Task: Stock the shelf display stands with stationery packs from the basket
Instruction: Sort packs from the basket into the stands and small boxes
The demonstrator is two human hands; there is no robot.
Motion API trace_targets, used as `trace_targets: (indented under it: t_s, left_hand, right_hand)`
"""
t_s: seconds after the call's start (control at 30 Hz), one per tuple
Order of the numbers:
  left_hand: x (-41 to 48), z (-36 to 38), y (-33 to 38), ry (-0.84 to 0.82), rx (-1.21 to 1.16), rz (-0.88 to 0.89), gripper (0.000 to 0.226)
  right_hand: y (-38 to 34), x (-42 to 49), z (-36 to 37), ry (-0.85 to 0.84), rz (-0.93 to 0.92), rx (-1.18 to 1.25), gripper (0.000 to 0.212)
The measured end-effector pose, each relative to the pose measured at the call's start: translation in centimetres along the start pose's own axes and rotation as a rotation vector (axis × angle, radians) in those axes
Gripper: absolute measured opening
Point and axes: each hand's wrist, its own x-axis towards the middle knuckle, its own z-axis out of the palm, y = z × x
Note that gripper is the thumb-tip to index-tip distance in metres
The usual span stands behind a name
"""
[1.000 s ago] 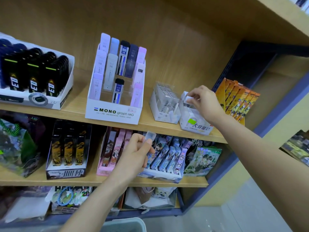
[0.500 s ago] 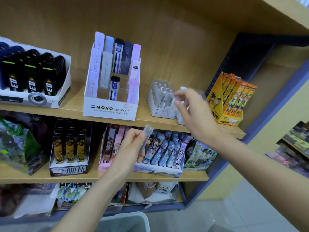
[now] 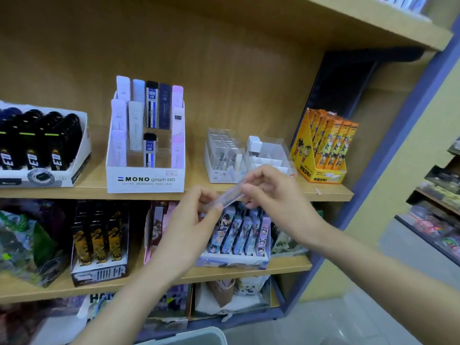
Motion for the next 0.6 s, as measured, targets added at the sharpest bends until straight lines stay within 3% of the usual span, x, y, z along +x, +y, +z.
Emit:
trace_targets:
  t_s: [0.13,0.23,0.4,0.6]
  left_hand:
    - [4.2,0.0,2.8,0.049,0.213,0.218,0.009]
    - [7.4,0.5,3.6,0.073,0.422,0.343,0.019]
    - [10.4,1.0,2.1,-0.008,0.788,0.353,0.032]
    - [10.7,0.8,0.9,-0.048,0.862,0.382,0.031]
  right_hand:
    - [-0.3,3.8,-3.8,0.31,-0.12,-0.068,0.013]
    - [0.2,7.0,-5.1,0.432,-0.167,-0.145,0.007]
    - [1.3,11.1,-4.2,0.347,-0.194,-0.341,0.008]
    - [2.8,14.0,-3.4,0.171,-0.211,-0.578,0.008]
